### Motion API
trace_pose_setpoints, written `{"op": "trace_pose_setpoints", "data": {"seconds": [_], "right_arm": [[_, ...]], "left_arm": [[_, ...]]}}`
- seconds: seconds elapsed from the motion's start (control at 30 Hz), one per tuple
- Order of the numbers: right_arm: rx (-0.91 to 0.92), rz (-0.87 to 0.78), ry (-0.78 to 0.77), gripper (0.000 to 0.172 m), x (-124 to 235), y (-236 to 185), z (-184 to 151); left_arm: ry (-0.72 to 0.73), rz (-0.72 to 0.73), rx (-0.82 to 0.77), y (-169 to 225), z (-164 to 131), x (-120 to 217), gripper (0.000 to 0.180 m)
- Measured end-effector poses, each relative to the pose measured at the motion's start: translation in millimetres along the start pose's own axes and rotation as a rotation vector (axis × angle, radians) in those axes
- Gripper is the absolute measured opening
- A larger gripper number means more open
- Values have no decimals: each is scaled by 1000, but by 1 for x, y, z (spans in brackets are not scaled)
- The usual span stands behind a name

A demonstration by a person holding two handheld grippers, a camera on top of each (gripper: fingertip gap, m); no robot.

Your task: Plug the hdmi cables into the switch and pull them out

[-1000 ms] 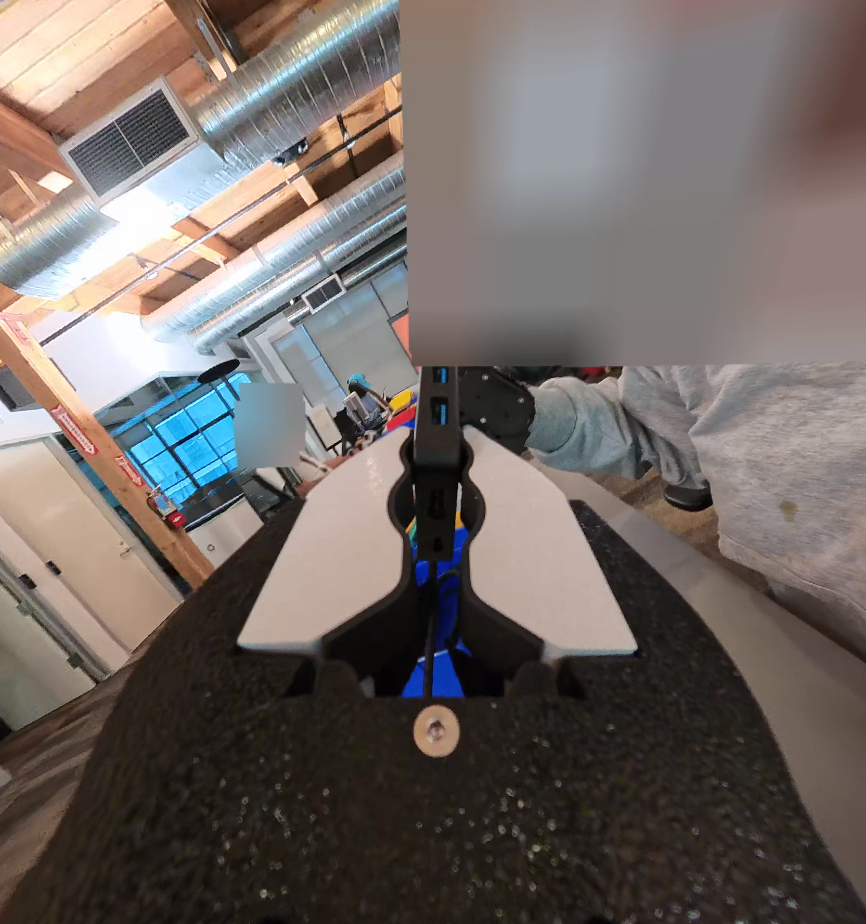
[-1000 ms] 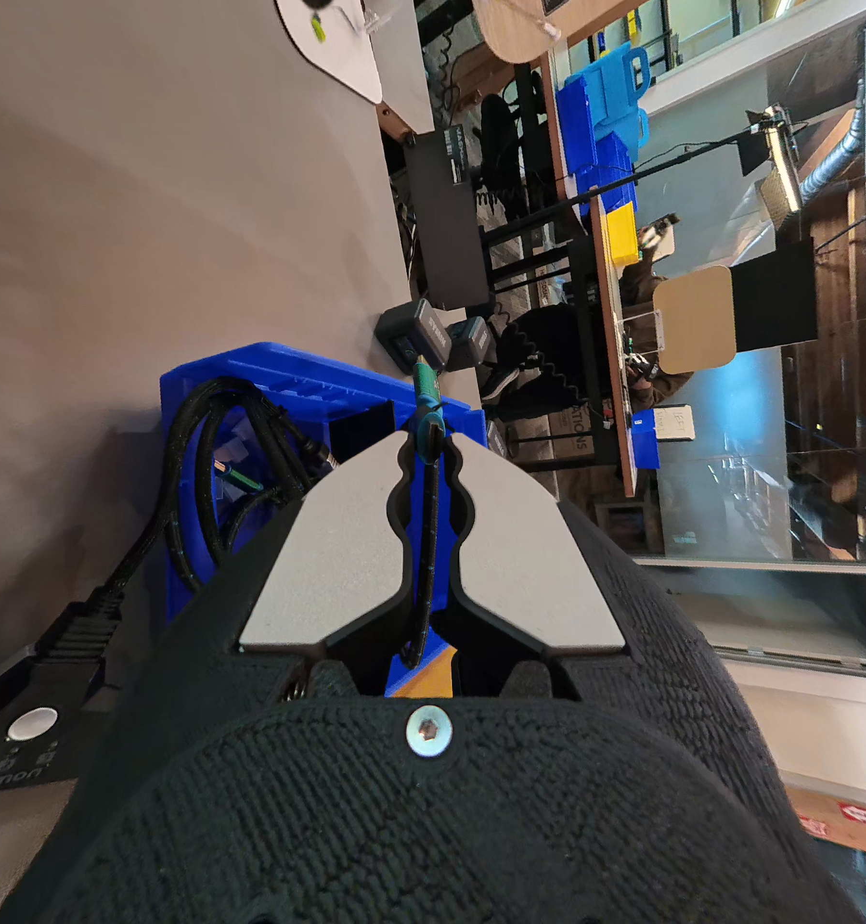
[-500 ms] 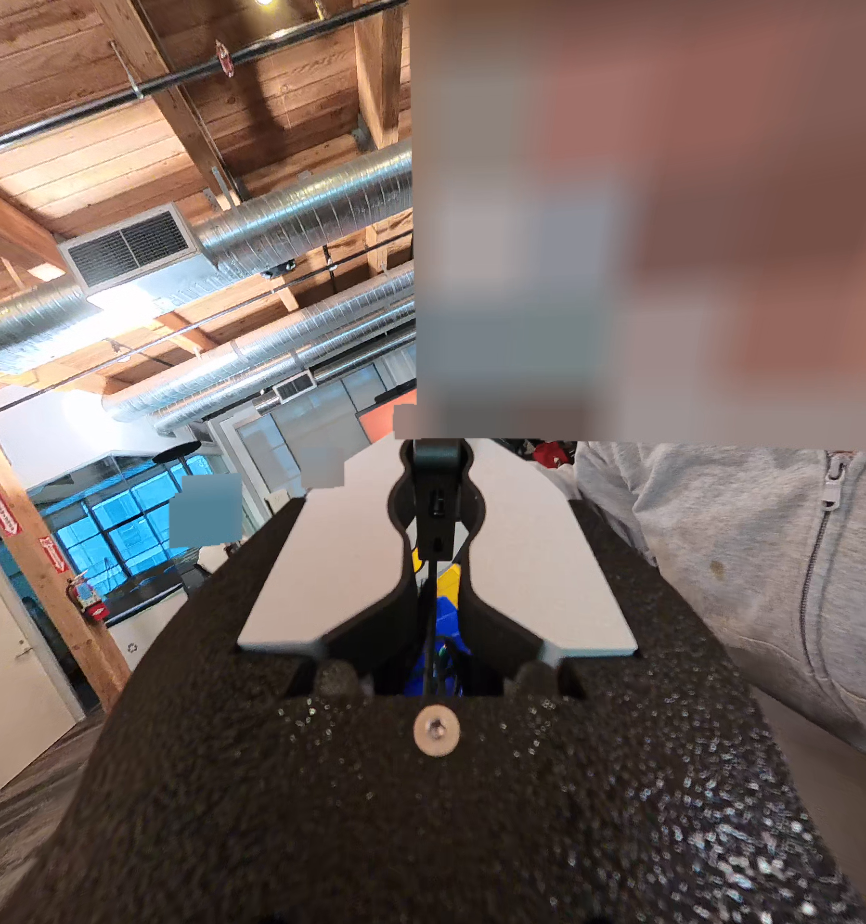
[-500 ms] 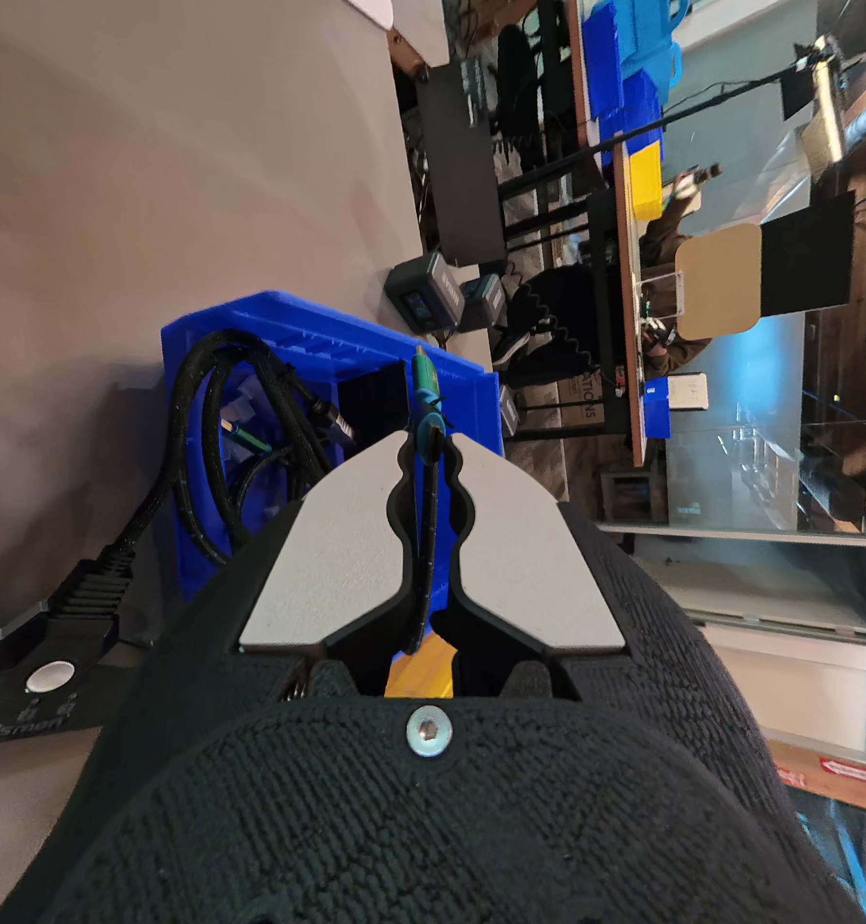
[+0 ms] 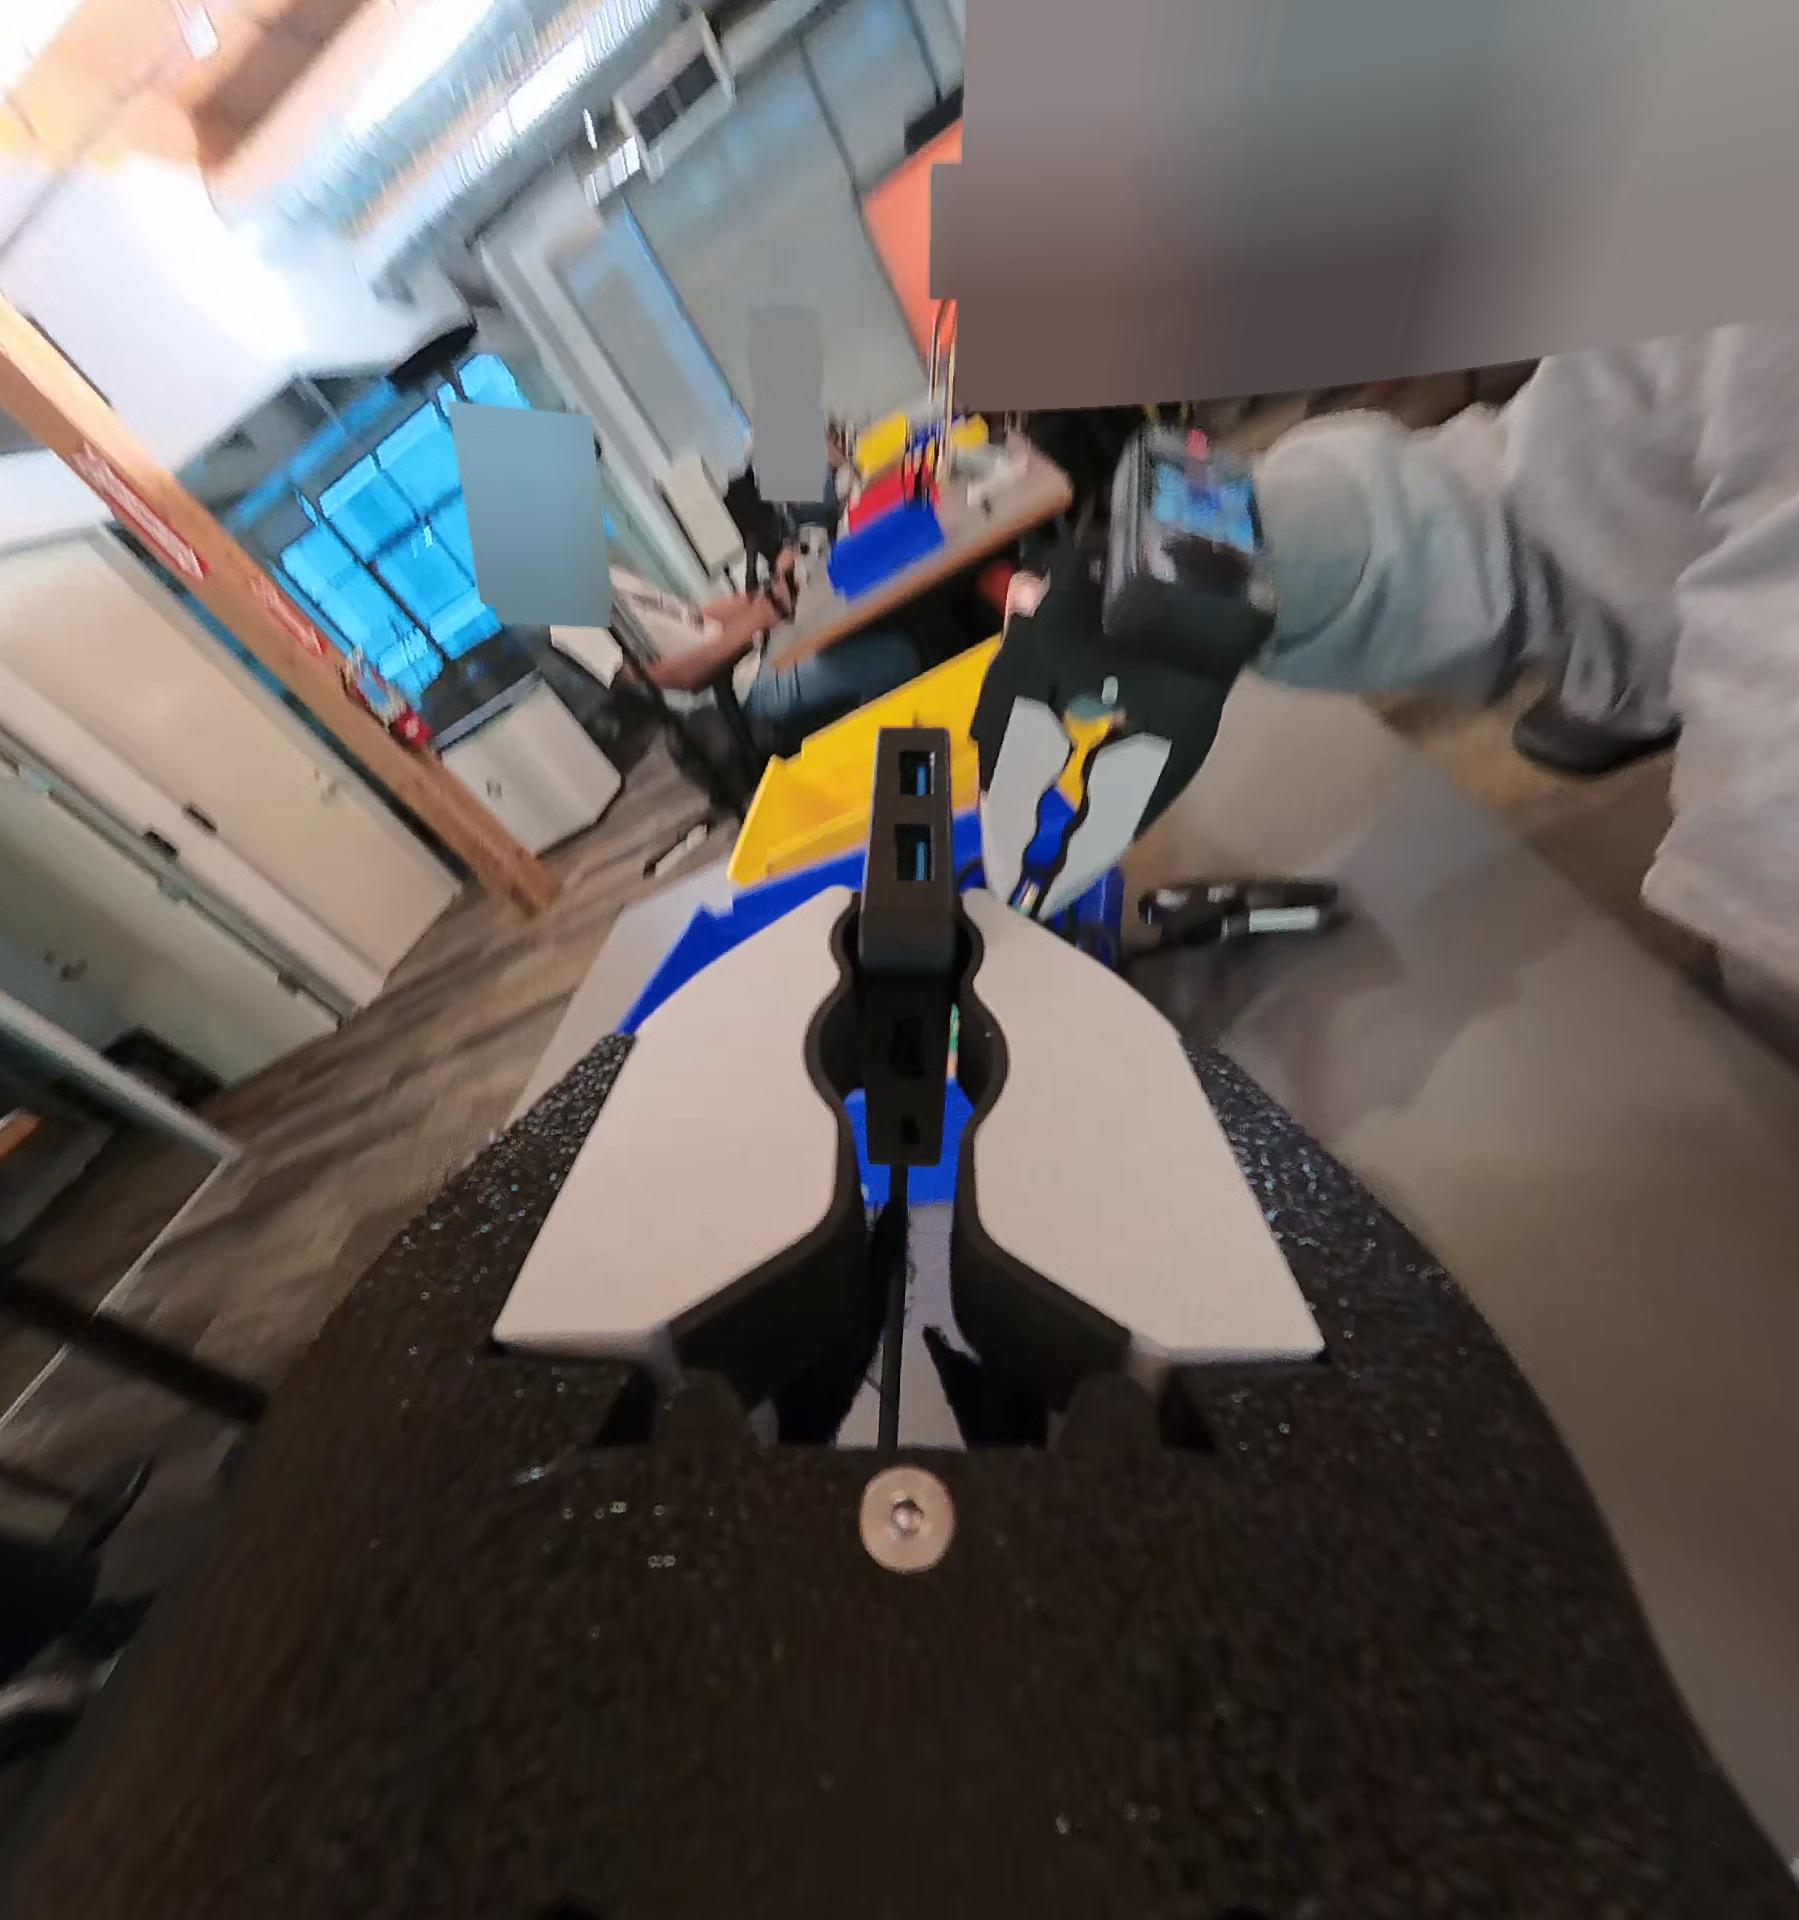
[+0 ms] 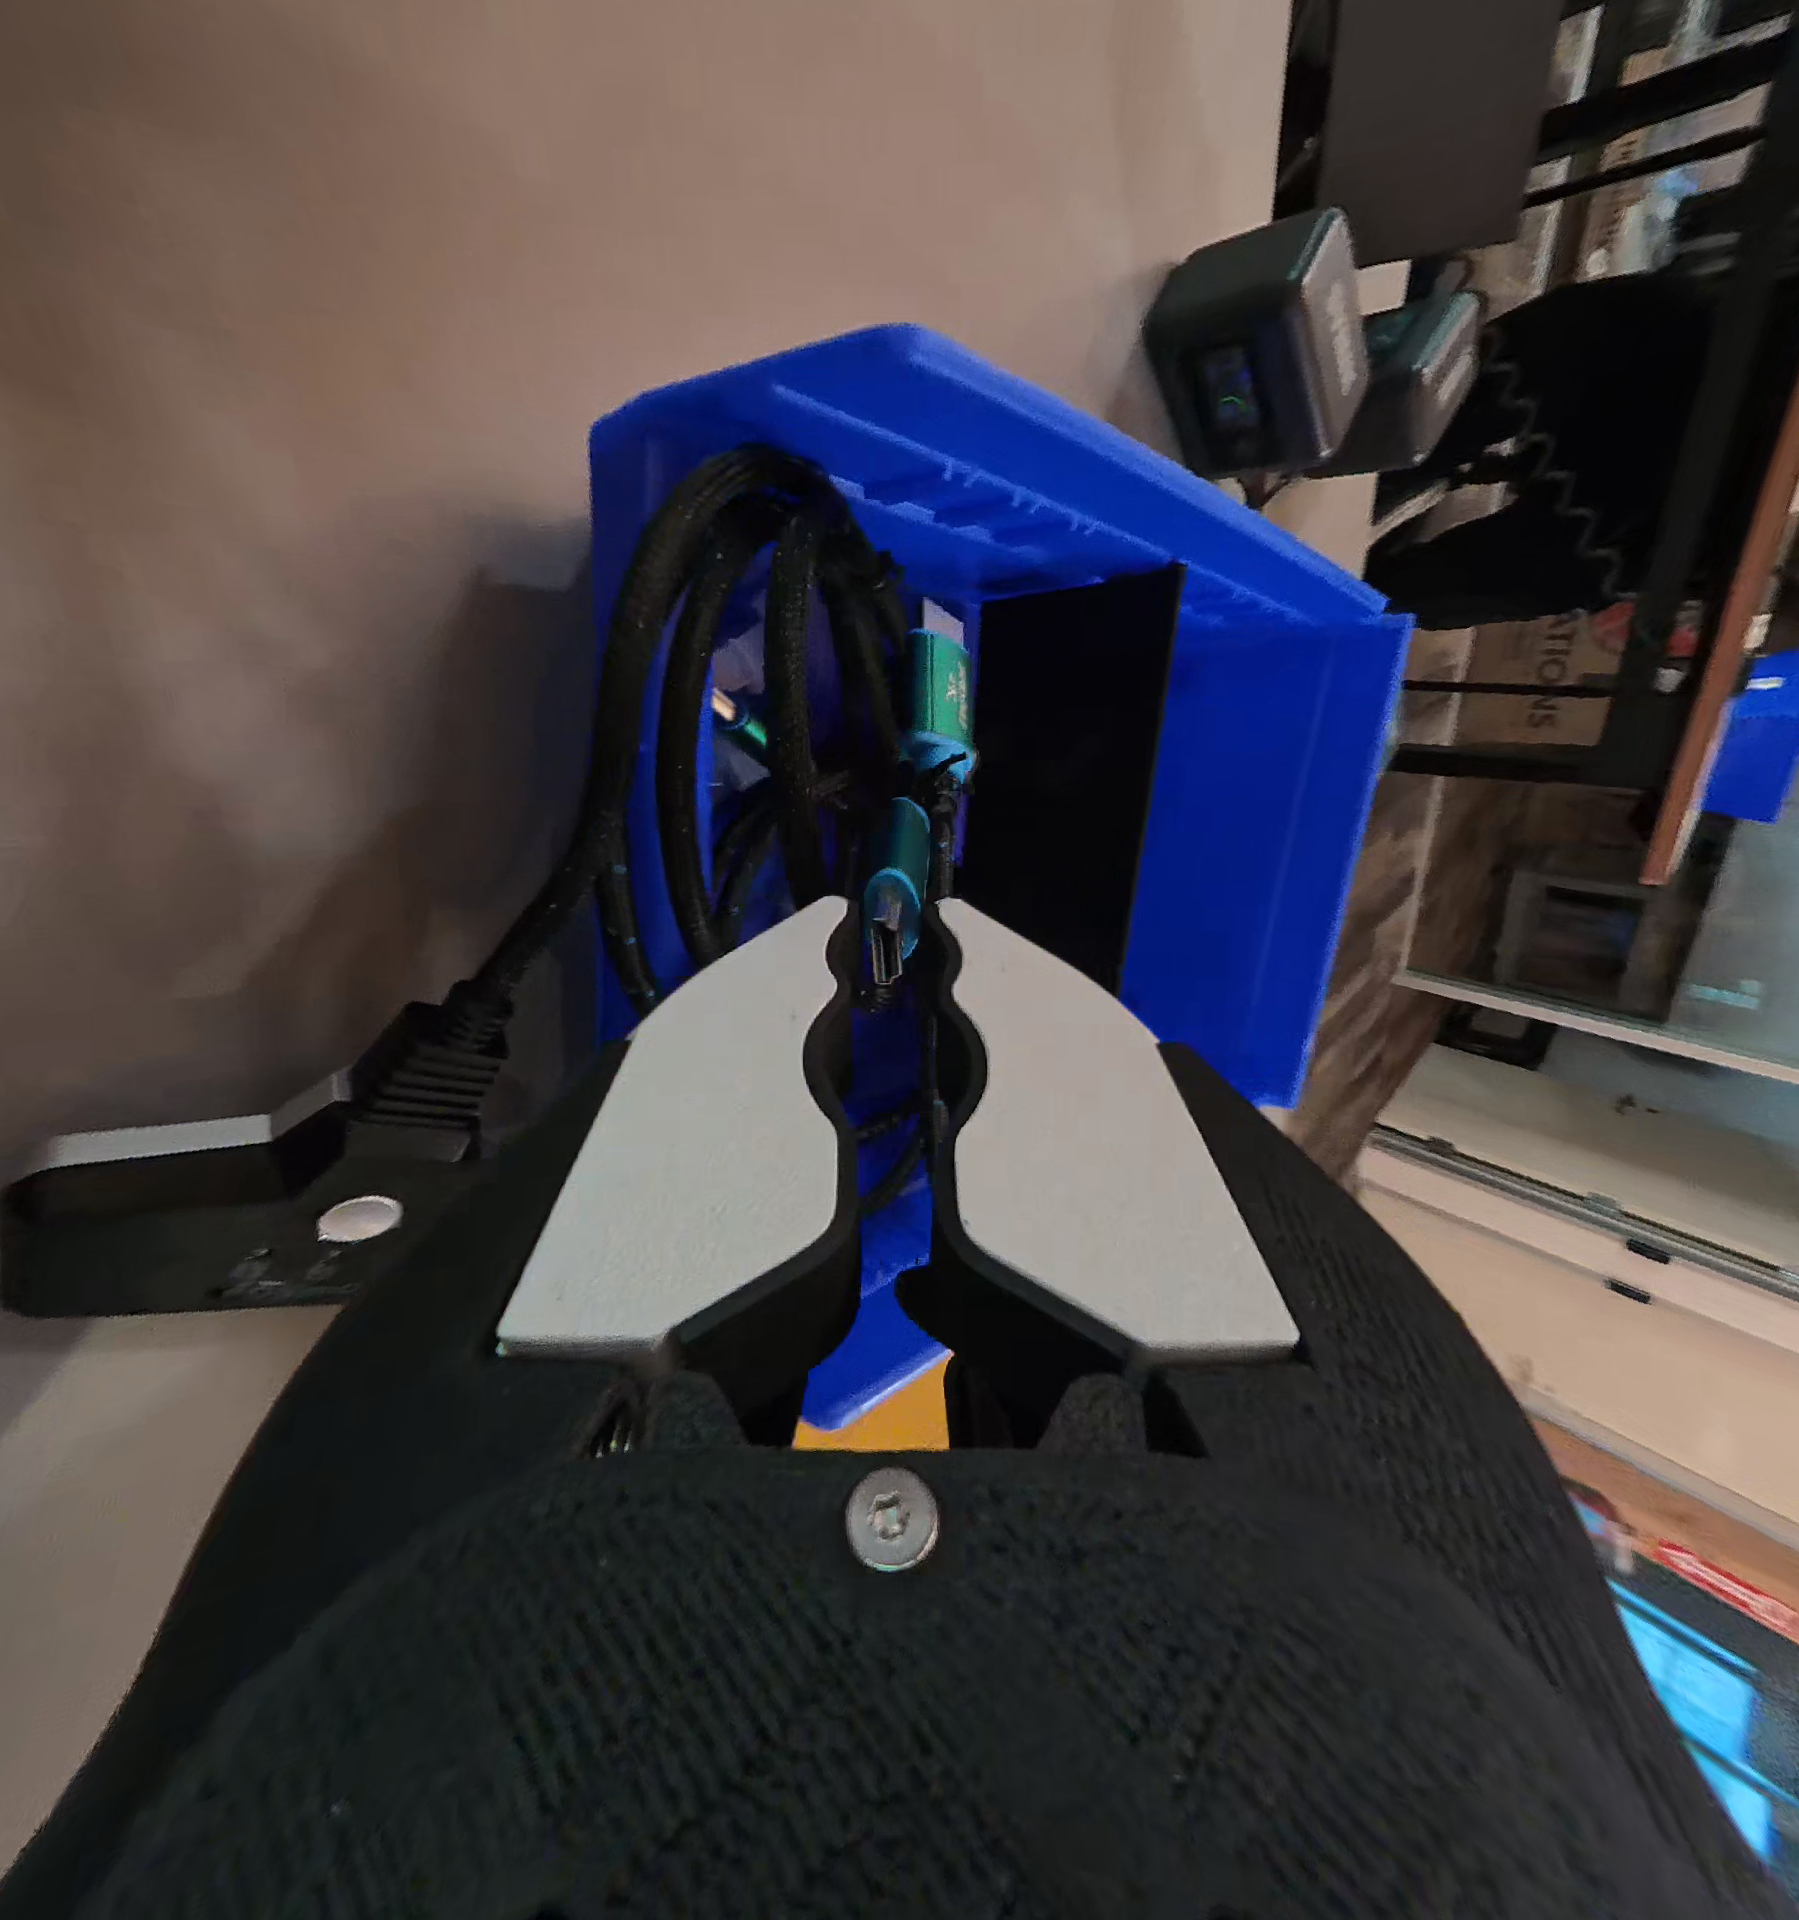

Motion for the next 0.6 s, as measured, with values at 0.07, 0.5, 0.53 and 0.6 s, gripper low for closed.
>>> {"op": "trace_pose_setpoints", "data": {"seconds": [0.07,0.5,0.53,0.6], "right_arm": [[-50,46,24,13,5,-3,-1],[-365,-2,445,28,81,31,7],[-355,5,472,27,83,31,13],[-326,20,503,28,83,32,23]], "left_arm": [[-60,-4,-7,2,-5,-5,14],[-291,-94,-66,18,-23,-52,14],[-312,-105,-75,21,-24,-57,14],[-351,-128,-94,26,-27,-66,14]]}}
Point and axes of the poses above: each gripper's, where its closed fingertips meet, x back along the fingers, z out of its top, y = z × x across the jaws, the point moved 3 cm from there along x, back along the fingers, and after that the axes turned 2 degrees about -z, right-handed, at the moved point
